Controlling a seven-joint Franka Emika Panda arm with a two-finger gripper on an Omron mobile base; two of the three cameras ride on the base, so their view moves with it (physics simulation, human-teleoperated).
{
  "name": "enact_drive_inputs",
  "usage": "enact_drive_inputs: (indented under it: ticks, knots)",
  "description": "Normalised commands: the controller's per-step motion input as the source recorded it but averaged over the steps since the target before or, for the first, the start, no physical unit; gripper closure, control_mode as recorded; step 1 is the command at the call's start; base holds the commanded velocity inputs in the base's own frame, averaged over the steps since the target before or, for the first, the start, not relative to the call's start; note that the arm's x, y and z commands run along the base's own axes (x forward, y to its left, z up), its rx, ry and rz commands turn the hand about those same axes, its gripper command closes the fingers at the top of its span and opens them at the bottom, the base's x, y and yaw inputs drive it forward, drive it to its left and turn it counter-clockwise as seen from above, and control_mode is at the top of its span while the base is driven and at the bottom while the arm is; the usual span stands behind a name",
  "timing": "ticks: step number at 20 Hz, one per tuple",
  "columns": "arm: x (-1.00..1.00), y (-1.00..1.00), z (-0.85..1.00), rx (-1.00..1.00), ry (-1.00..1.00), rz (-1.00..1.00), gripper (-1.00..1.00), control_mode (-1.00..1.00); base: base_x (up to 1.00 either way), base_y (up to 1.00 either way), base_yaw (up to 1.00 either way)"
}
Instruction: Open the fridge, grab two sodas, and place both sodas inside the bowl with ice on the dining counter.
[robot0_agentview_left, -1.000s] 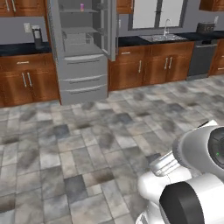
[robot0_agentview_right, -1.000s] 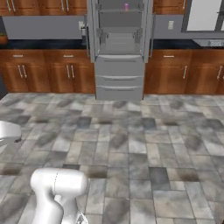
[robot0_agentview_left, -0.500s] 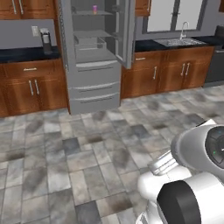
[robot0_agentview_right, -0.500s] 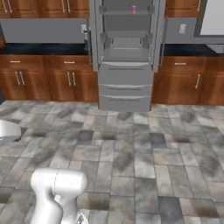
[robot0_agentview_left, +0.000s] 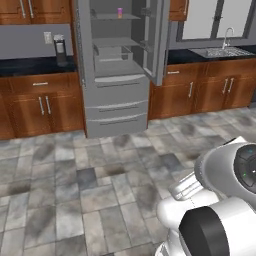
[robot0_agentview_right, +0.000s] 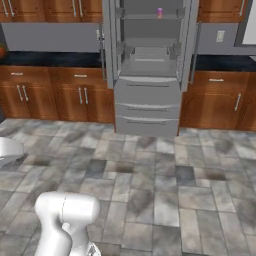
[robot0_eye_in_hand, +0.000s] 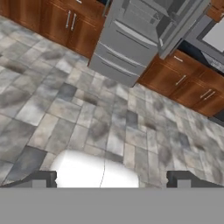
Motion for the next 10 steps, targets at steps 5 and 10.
enact_drive_inputs:
  ticks: [5, 10]
  knots:
    - [0.0, 0.0, 0.0, 0.0, 0.0, 0.0, -1.0, 1.0, 0.74, -0.48, 0.06]
    - [0.0, 0.0, 0.0, 0.0, 0.0, 0.0, -1.0, 1.0, 0.75, -0.45, 0.06]
